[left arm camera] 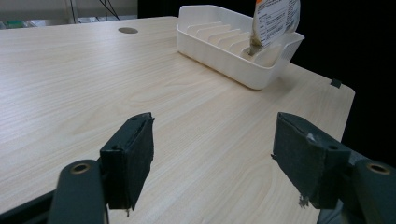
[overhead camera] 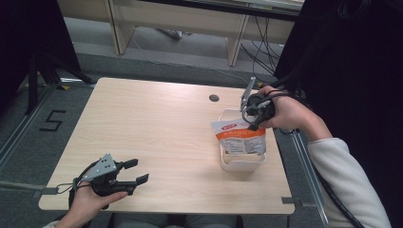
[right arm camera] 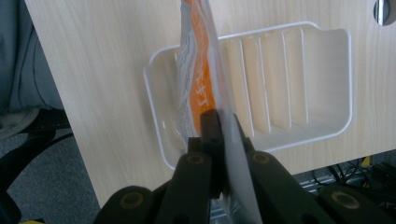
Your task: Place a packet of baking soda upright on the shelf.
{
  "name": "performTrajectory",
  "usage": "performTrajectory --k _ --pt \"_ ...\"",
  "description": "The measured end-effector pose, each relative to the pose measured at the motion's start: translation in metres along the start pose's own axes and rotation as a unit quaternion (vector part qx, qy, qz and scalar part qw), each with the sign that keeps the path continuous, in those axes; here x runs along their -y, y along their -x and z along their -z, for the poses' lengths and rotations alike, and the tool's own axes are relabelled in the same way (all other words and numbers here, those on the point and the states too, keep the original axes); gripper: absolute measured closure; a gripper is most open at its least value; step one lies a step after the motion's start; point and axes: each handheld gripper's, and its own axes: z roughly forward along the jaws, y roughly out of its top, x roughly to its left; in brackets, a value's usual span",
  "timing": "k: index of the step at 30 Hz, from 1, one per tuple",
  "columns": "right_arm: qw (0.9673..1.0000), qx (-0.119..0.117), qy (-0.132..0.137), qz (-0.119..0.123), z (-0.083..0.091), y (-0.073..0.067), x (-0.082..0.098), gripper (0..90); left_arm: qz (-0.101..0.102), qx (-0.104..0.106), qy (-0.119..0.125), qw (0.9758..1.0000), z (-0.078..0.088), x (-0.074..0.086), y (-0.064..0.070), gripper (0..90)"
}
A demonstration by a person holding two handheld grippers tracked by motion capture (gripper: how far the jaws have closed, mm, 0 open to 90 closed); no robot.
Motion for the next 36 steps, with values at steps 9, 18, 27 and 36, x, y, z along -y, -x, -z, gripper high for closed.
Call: performTrajectory --k 9,18,27,36 --pt "1.0000 -0.002 -0.005 -0.004 -0.003 0.000 -0.002 90.0 0.001 0.000 0.000 1.0000 0.000 0.000 0.000 28.6" --pt "0.9999 0.000 -0.003 0.010 -0.007 0.003 -0.008 90.0 0.001 0.001 0.001 1.0000 0.000 0.000 0.000 28.6" --pt "1.0000 0.002 -0.008 -0.003 -0.009 0.001 -0.011 90.0 0.000 0.000 0.000 1.0000 0.000 0.000 0.000 28.6" --pt "0.9999 0.002 -0.012 0.007 -0.011 0.003 -0.012 90.0 0.002 0.002 0.001 1.0000 -0.001 0.000 0.000 28.6"
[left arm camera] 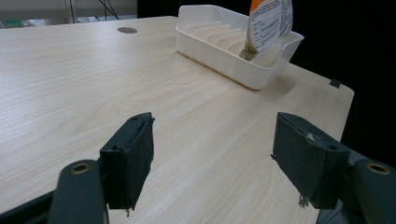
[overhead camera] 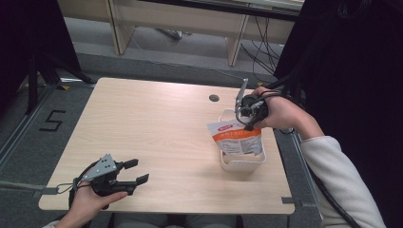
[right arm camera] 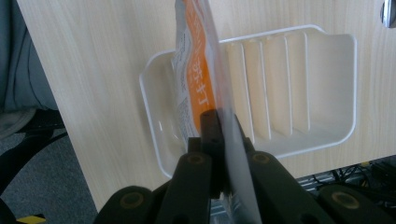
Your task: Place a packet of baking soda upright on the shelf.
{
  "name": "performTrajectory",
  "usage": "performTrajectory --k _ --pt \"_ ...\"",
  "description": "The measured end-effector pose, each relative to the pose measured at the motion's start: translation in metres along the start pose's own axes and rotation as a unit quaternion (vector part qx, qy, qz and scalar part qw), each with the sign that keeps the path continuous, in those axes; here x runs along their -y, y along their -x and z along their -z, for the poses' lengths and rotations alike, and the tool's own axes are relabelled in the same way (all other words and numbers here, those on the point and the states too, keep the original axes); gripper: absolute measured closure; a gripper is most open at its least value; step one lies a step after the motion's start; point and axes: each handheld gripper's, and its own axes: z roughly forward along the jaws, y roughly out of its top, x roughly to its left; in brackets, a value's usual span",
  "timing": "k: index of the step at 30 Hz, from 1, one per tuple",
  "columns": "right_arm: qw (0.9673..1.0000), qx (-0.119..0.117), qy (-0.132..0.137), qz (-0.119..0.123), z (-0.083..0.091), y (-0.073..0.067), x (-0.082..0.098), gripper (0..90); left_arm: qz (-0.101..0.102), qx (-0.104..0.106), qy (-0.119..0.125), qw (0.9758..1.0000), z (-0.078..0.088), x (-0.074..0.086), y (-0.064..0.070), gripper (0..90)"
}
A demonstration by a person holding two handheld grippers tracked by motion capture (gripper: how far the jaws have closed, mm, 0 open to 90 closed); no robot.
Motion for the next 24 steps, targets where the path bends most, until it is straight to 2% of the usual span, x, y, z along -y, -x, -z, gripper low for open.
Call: performTrajectory --k 3,5,10,12,14,16,17,18,19,20,24 --pt "1.0000 0.000 -0.003 -0.002 0.000 0.000 -0.001 90.0 -0.002 0.000 -0.002 1.0000 0.000 0.000 0.000 28.6" --pt "0.9999 -0.001 -0.008 -0.013 0.001 -0.002 -0.002 90.0 -0.001 -0.001 0.002 1.0000 0.000 0.000 0.000 28.8" --pt "0.9999 -0.001 -0.011 -0.011 0.000 -0.003 -0.002 90.0 -0.001 -0.001 0.001 1.0000 0.000 0.000 0.000 28.8" --pt "0.9999 -0.002 -0.009 0.005 -0.002 -0.002 -0.003 90.0 -0.003 0.000 0.001 1.0000 0.000 0.000 0.000 28.8" --pt "0.9997 -0.004 -0.023 -0.008 -0.006 -0.005 -0.004 90.0 -0.001 -0.001 0.001 1.0000 0.000 0.000 0.000 28.8" --pt "0.9996 0.000 -0.020 0.020 -0.011 -0.002 -0.005 90.0 -0.001 -0.001 0.001 1.0000 0.000 0.000 0.000 28.8" --pt "0.9996 0.001 -0.029 0.001 -0.011 -0.004 -0.004 90.0 -0.001 -0.001 0.001 1.0000 0.000 0.000 0.000 28.8" --pt "0.9996 -0.001 -0.025 0.014 -0.013 -0.001 -0.004 90.0 -0.001 -0.001 0.001 1.0000 0.000 0.000 0.000 28.8" --pt "0.9995 -0.006 -0.030 0.000 -0.012 -0.002 -0.004 90.0 -0.001 0.000 0.001 1.0000 0.000 0.000 0.000 28.8" --pt "0.9995 -0.005 -0.030 -0.004 -0.012 -0.002 -0.004 90.0 -0.001 0.000 0.001 1.0000 0.000 0.000 0.000 28.8" --pt "0.9995 -0.006 -0.031 -0.002 -0.012 -0.002 -0.004 90.0 -0.002 0.000 0.001 1.0000 0.000 0.000 0.000 28.8"
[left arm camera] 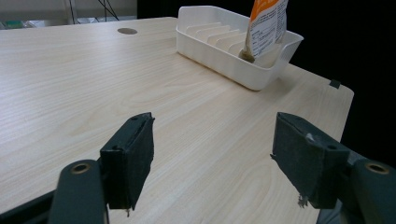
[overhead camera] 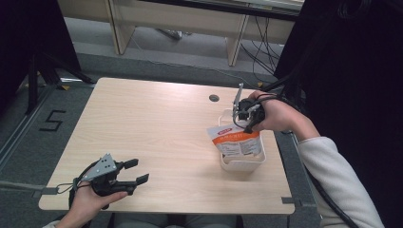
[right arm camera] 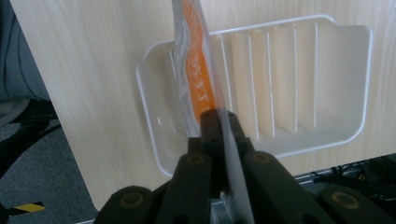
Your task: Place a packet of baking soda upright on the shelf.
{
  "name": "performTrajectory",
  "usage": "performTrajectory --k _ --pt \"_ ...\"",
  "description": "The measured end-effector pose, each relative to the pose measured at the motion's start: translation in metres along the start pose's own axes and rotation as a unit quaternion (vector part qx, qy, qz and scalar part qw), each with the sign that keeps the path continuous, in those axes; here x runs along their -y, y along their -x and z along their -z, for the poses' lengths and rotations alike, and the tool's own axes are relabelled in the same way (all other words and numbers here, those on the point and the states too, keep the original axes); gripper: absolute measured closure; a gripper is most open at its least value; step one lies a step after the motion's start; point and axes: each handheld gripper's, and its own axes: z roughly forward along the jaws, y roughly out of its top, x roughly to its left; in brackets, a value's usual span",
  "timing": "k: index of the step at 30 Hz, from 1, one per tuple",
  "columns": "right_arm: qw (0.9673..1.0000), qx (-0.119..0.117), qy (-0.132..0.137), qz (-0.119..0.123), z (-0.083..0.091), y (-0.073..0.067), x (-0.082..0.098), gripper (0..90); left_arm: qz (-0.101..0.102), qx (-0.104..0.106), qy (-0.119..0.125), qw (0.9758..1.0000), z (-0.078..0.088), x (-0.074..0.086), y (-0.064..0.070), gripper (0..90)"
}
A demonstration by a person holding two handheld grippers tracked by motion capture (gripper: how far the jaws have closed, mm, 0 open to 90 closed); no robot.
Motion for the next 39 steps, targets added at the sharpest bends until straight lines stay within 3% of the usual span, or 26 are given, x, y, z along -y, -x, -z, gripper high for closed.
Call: performTrajectory --k 6,7,8,11,14,16,17,18,21,22,23,24,28,34,37,39 --pt "0.9999 0.008 0.006 0.010 -0.001 0.001 0.001 90.0 -0.001 0.000 0.001 1.0000 0.000 0.000 0.000 28.9" --pt "1.0000 0.005 -0.002 -0.006 -0.001 -0.001 0.001 90.0 -0.001 0.001 0.001 1.0000 0.000 0.000 0.000 28.9" --pt "1.0000 0.005 -0.002 -0.006 -0.001 -0.001 0.001 90.0 -0.001 0.001 0.000 1.0000 0.000 0.000 0.000 28.9" --pt "0.9999 0.003 0.006 0.014 -0.004 0.002 0.000 90.0 0.000 0.000 0.001 1.0000 0.000 0.000 0.000 28.9" --pt "1.0000 0.002 -0.003 -0.006 -0.006 0.000 0.000 90.0 0.000 0.001 0.000 1.0000 0.000 0.000 0.000 28.9" --pt "1.0000 0.003 -0.002 -0.005 -0.007 0.000 0.000 90.0 -0.001 0.001 0.000 1.0000 0.000 0.000 0.000 28.9" --pt "1.0000 0.002 0.003 0.007 -0.009 0.002 0.000 90.0 0.000 0.000 0.000 1.0000 0.000 0.000 0.000 28.9" --pt "0.9999 0.004 -0.003 -0.010 -0.008 -0.001 0.000 90.0 0.000 0.001 0.000 1.0000 0.000 0.000 0.000 28.9" --pt "1.0000 -0.002 0.000 -0.003 -0.009 0.000 0.000 90.0 0.000 0.001 0.000 1.0000 0.000 0.000 0.000 28.9" --pt "0.9998 0.002 0.008 0.016 -0.011 0.002 0.001 90.0 0.000 0.000 0.000 1.0000 0.000 0.000 0.000 28.9" --pt "0.9999 0.000 0.006 0.008 -0.011 0.001 0.001 90.0 -0.002 0.001 0.001 1.0000 0.000 0.000 0.000 28.9" --pt "0.9999 -0.001 -0.006 -0.015 -0.012 -0.001 0.001 90.0 -0.001 0.000 0.001 1.0000 0.000 0.000 0.000 28.9" --pt "1.0000 -0.004 0.000 -0.003 -0.014 0.001 0.002 90.0 -0.001 0.001 0.000 1.0000 0.000 0.000 0.000 28.9" --pt "0.9998 -0.003 -0.007 -0.016 -0.015 -0.001 0.003 90.0 -0.001 0.000 0.001 1.0000 0.000 0.000 0.000 28.9" --pt "1.0000 -0.001 0.001 0.005 -0.019 0.002 0.004 90.0 -0.012 0.005 0.001 0.9999 0.000 0.000 -0.001 29.0" --pt "1.0000 -0.002 -0.003 0.002 -0.020 0.002 0.004 90.0 -0.011 0.004 0.001 0.9999 0.000 0.000 -0.001 29.0"
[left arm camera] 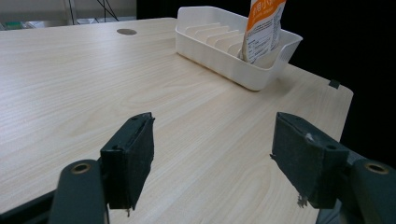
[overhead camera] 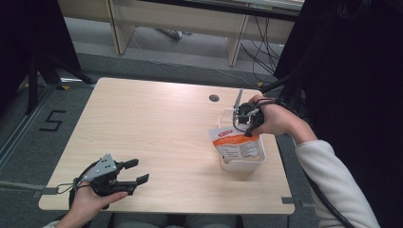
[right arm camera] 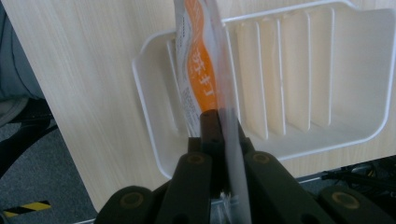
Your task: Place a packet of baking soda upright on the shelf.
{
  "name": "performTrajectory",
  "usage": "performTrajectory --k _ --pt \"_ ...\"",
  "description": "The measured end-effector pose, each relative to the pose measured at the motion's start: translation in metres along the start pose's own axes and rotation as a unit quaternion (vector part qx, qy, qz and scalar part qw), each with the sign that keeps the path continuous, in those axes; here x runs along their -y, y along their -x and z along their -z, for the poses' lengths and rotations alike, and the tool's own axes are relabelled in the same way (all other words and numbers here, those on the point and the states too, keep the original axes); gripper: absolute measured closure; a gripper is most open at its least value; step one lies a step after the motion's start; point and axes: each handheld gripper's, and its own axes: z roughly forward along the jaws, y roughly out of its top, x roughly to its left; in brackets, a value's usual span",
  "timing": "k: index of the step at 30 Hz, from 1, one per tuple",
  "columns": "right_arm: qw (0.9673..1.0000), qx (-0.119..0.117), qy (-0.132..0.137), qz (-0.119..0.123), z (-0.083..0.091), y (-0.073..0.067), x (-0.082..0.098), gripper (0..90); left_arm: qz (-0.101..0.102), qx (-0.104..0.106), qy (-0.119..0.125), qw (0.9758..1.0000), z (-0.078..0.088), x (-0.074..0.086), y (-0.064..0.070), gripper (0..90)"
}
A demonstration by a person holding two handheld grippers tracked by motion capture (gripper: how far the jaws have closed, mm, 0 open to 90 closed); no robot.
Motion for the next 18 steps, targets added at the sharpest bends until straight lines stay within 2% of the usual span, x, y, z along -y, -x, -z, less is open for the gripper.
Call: performTrajectory --k 1,2,3,4,5,7,9,10,11,13,14,15,17,18 --pt "0.9996 -0.007 -0.011 -0.024 -0.0008 -0.0025 0.0008 90.0 -0.001 0.000 0.000 1.0000 0.0000 -0.0001 -0.0002 29.0" --pt "0.9996 -0.007 -0.011 -0.024 -0.0008 -0.0025 0.0008 90.0 0.006 -0.002 0.000 1.0000 -0.0001 0.0001 0.0005 29.0" --pt "1.0000 -0.003 -0.006 -0.005 -0.0021 -0.0004 0.0013 90.0 0.010 -0.004 0.000 0.9999 -0.0001 0.0004 0.0010 29.0" --pt "0.9999 -0.002 -0.008 -0.014 -0.0026 -0.0011 0.0033 90.0 0.010 -0.003 -0.001 0.9999 -0.0002 0.0004 0.0012 29.0" --pt "0.9999 -0.002 -0.008 -0.014 -0.0026 -0.0011 0.0033 90.0 0.003 -0.001 -0.002 1.0000 -0.0001 0.0001 0.0005 29.0" --pt "1.0000 -0.004 -0.004 -0.007 -0.0037 -0.0004 0.0040 90.0 0.005 -0.001 -0.002 1.0000 -0.0003 0.0002 0.0007 29.0" --pt "0.9997 -0.001 -0.010 -0.022 -0.0035 -0.0022 0.0051 90.0 0.004 -0.001 -0.001 1.0000 -0.0004 0.0002 0.0008 29.0" --pt "0.9998 -0.003 -0.008 -0.016 -0.0046 -0.0010 0.0056 90.0 0.004 -0.001 -0.001 1.0000 -0.0003 0.0002 0.0007 29.1" --pt "0.9995 -0.005 -0.012 -0.028 -0.0043 -0.0020 0.0062 90.0 0.005 -0.002 -0.001 1.0000 -0.0003 0.0002 0.0007 29.0" --pt "1.0000 -0.002 -0.003 -0.002 -0.0068 0.0014 0.0074 90.0 0.005 -0.001 -0.001 1.0000 -0.0004 0.0002 0.0008 29.1" --pt "0.9998 -0.002 -0.008 -0.017 -0.0063 -0.0002 0.0081 90.0 0.004 -0.001 -0.001 1.0000 -0.0003 0.0002 0.0007 29.1" --pt "0.9999 -0.002 -0.006 -0.012 -0.0070 0.0008 0.0087 90.0 0.004 -0.001 -0.002 1.0000 -0.0003 0.0002 0.0007 29.1" --pt "0.9997 -0.003 -0.008 -0.022 -0.0070 0.0001 0.0098 90.0 0.005 -0.001 -0.001 1.0000 -0.0003 0.0002 0.0008 29.1" --pt "0.9998 -0.007 -0.004 -0.016 -0.0080 0.0015 0.0104 90.0 0.005 -0.002 -0.002 1.0000 -0.0002 0.0003 0.0007 29.1"
